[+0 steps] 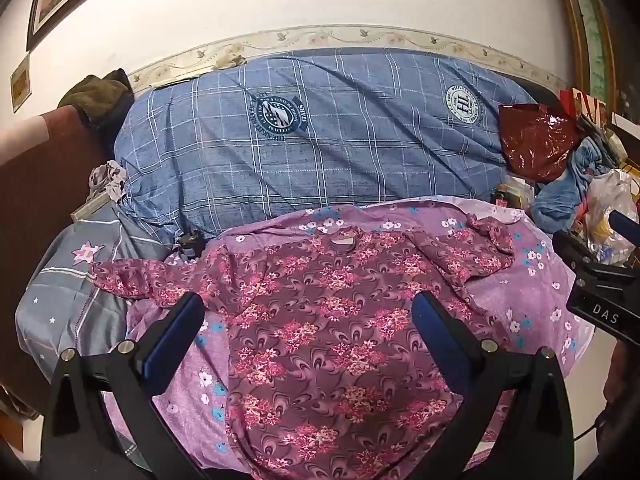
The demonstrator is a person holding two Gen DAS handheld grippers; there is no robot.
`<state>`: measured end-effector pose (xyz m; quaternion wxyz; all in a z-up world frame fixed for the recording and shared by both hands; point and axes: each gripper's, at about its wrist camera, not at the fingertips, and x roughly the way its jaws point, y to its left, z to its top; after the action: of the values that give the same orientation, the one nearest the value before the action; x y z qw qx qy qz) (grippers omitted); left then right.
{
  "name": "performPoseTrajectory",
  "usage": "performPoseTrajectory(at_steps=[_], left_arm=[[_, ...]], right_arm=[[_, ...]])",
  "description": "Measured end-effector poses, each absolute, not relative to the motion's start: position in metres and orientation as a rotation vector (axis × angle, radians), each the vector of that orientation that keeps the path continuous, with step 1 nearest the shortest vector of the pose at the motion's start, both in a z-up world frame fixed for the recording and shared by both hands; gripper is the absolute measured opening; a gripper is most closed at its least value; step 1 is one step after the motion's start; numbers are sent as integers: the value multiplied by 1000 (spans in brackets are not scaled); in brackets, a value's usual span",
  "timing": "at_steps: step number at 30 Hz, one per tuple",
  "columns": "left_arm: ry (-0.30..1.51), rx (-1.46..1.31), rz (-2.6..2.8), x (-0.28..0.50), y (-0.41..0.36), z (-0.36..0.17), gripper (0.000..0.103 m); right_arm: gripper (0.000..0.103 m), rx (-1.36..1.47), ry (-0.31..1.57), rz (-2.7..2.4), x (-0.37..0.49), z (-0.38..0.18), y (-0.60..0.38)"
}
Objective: Fold small clothes
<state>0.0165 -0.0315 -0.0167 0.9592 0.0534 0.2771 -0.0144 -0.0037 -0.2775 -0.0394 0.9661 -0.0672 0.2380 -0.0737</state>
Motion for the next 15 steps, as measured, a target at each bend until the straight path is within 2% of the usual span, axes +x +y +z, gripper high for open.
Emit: performPoseTrajectory(at_steps=[15], left_arm=[[539, 77, -20, 3, -15, -9, 103]], right_arm=[[102, -149, 461, -152, -15, -32, -267]])
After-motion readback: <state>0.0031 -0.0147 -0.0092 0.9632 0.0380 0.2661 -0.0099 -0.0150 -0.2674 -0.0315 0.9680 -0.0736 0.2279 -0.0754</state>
